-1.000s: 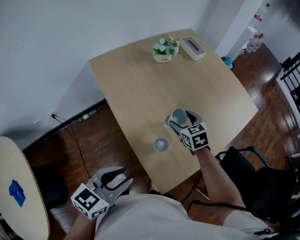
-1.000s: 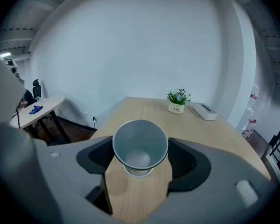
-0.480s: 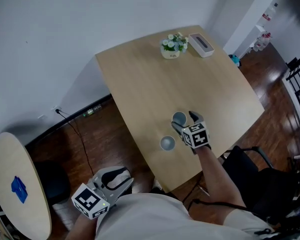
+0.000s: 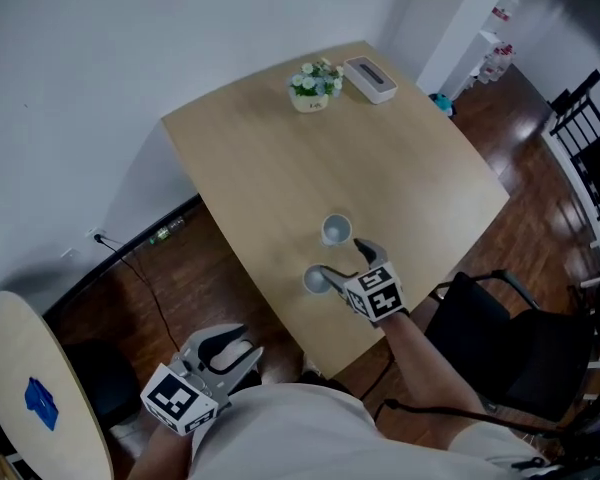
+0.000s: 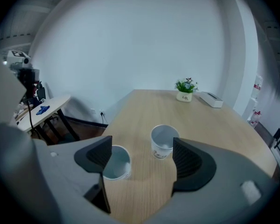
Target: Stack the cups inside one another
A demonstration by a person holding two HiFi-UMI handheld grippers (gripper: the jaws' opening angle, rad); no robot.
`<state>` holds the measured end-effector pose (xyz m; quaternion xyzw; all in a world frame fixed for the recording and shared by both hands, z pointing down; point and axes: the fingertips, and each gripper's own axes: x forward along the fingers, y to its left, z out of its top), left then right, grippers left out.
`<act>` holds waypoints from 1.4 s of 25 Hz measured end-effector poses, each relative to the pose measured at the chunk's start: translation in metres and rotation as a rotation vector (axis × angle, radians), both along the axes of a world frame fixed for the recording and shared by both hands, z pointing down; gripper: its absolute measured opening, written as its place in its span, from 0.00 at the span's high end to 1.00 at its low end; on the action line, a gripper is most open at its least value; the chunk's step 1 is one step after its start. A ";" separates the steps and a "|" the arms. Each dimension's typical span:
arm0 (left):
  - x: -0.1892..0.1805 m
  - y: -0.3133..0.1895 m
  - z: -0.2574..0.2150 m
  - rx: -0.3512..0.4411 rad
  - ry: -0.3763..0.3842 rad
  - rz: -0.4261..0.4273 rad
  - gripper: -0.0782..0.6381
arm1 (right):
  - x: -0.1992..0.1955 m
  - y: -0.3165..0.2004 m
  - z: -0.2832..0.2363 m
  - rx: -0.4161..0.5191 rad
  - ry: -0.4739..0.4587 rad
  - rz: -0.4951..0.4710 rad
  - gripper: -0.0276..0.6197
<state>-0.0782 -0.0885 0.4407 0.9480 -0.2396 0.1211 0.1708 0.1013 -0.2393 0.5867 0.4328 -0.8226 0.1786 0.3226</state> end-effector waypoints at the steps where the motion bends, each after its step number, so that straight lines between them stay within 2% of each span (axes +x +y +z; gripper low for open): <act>1: 0.001 0.001 -0.001 0.002 0.004 0.007 0.67 | -0.008 0.010 0.006 -0.014 0.001 -0.019 0.33; 4: 0.002 0.003 -0.005 0.009 0.014 0.021 0.60 | -0.031 0.035 0.032 -0.070 0.017 -0.070 0.31; 8: -0.004 0.010 -0.003 0.008 0.002 0.023 0.59 | -0.042 0.042 0.068 -0.114 0.064 -0.093 0.30; 11: -0.012 0.014 -0.001 0.002 -0.014 0.017 0.58 | -0.043 0.042 0.077 -0.138 0.085 -0.081 0.30; 12: -0.015 0.014 -0.001 0.001 -0.017 0.014 0.58 | -0.043 0.042 0.075 -0.136 0.087 -0.076 0.33; 13: -0.018 0.014 -0.001 0.001 -0.018 0.011 0.58 | -0.043 0.041 0.072 -0.124 0.085 -0.073 0.37; 18: -0.022 0.014 0.000 0.002 -0.006 0.005 0.58 | -0.041 0.037 0.040 -0.066 0.066 -0.070 0.38; 27: -0.008 0.014 -0.002 0.030 0.026 0.032 0.58 | -0.019 0.005 -0.043 0.044 0.054 -0.041 0.38; 35: -0.013 0.016 -0.002 0.030 0.037 -0.027 0.58 | 0.015 -0.036 -0.066 0.094 0.043 0.021 0.38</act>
